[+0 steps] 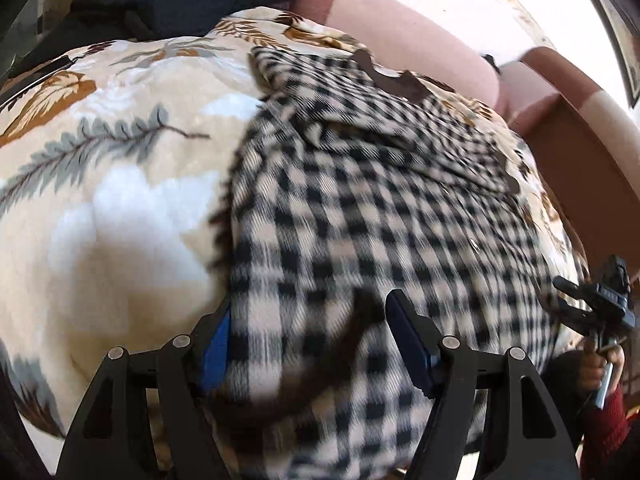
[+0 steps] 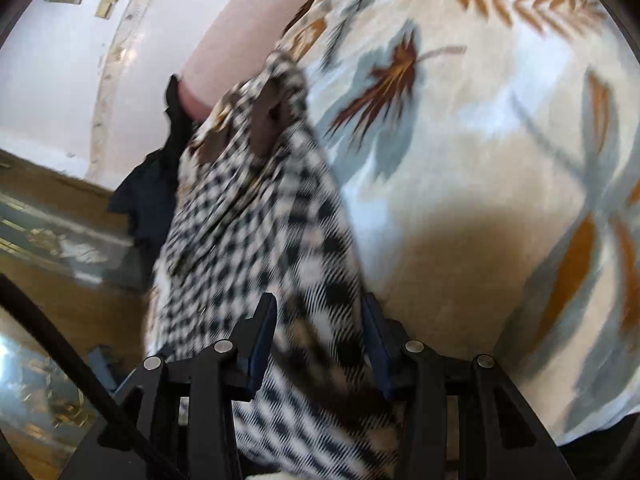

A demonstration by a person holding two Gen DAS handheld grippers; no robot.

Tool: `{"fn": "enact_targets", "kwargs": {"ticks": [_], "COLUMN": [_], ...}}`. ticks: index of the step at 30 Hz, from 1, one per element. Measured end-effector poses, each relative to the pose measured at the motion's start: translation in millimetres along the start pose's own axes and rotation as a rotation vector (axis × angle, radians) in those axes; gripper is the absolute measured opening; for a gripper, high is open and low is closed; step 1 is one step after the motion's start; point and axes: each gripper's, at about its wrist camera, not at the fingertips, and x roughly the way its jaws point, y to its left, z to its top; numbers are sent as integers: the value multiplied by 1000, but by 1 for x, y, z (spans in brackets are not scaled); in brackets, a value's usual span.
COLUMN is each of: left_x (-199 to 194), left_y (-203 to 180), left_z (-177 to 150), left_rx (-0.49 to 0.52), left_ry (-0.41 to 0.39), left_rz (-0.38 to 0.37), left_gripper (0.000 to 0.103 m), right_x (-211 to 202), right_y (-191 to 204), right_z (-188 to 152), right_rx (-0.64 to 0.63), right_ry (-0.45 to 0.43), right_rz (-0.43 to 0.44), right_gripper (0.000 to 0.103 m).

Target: Fold large clothes

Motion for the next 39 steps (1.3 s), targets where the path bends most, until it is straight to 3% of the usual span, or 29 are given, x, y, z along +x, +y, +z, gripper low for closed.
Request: {"fn": "enact_targets", "kwargs": {"ticks": [3, 7, 10, 16, 20, 23, 32, 33, 34, 35, 36, 37, 39], "left_x": [-9, -19, -25, -31, -31, -29, -7, -3, -1, -1, -2, -4, -16], "left_y": [3, 19, 30, 19, 15, 12, 12, 10, 8, 6, 4, 4, 5], "left_z": [-15, -31, -43, -66, -80, -88, -109, -111, -112, -113, -114, -114, -115], "left_rx": [-30, -124, -200, -163, -150, -143, -163, -159, -147, -129, -119, -120, -149], "left_ry": [-3, -10, -18, -22, 8, 29, 178, 201, 210, 212, 206, 198, 169], "left_rz": [-51, -111, -154, -78, -62, -41, -2, 5, 15, 27, 38, 41, 14], "left_gripper": [65, 50, 48, 48, 58, 58, 58, 56, 45, 26, 17, 7, 5], "right_x": [1, -3, -3, -8, -11, -11, 2, 3, 3, 3, 3, -1, -7], "right_y": [-2, -8, -11, -18, -18, -16, -11, -9, -7, -5, -3, -1, 5], "right_z": [-13, -38, -52, -73, -84, -92, -120, -121, -122, -124, -125, -127, -128], "right_rx": [22, 45, 50, 53, 20, -1, -64, -74, -87, -94, -98, -109, -129], "right_ry": [27, 71, 88, 108, 118, 129, 220, 217, 212, 209, 203, 192, 170], "right_rz": [46, 93, 106, 115, 84, 56, -87, -98, -111, -115, -112, -107, -109], "right_gripper": [47, 47, 47, 47, 47, 47, 46, 42, 35, 30, 18, 13, 10]}}
